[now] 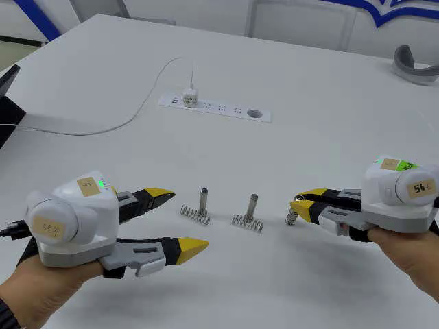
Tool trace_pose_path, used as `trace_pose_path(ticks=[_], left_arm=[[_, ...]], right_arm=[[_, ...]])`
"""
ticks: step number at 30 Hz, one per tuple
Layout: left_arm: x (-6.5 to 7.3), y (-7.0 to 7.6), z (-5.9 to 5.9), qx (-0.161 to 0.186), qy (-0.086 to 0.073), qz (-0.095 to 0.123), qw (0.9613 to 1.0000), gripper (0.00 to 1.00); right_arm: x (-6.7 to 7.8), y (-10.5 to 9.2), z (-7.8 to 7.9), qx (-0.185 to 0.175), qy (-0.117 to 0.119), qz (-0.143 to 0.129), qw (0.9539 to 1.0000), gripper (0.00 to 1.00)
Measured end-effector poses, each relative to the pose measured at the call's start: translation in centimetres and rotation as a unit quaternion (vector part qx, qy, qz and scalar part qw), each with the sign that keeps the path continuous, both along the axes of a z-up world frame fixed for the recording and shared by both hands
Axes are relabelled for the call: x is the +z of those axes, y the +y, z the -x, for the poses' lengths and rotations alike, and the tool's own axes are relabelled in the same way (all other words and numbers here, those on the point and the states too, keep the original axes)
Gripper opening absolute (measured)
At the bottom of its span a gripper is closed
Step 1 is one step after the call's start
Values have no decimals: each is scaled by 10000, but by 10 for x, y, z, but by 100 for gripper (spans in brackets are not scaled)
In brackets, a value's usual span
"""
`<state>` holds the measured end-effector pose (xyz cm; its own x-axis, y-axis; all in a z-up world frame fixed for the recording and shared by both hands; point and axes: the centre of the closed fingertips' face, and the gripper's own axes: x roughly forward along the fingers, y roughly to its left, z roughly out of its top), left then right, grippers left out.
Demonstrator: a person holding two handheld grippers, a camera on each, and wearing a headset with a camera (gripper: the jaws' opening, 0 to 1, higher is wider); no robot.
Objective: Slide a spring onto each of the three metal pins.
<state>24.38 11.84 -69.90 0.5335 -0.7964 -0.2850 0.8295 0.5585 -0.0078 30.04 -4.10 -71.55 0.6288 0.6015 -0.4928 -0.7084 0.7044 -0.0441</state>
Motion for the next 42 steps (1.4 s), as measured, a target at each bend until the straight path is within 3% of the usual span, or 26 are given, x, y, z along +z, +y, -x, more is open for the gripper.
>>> trace_pose_path(ticks=[18, 22, 31, 37, 42], left_arm=[[-1, 0, -1, 3, 5, 8, 10000, 61], [0, -1, -1, -5, -13, 18, 10000, 61], [1, -2, 0, -25, -26, -5, 10000, 61], [2, -2, -1, -34, -36, -2, 10000, 61], [4, -3, -1, -43, -57, -2, 10000, 61]], right_arm=[[-7, -1, 1, -36, 86, 13, 10000, 12], [0, -5, 1, -113, 17, -81, 9999, 18], [27, -4, 8, -105, -326, -123, 9993, 21], [43, 14, 16, 188, -483, -189, 9985, 21], [41, 33, 24, 545, -475, -42, 9974, 21]])
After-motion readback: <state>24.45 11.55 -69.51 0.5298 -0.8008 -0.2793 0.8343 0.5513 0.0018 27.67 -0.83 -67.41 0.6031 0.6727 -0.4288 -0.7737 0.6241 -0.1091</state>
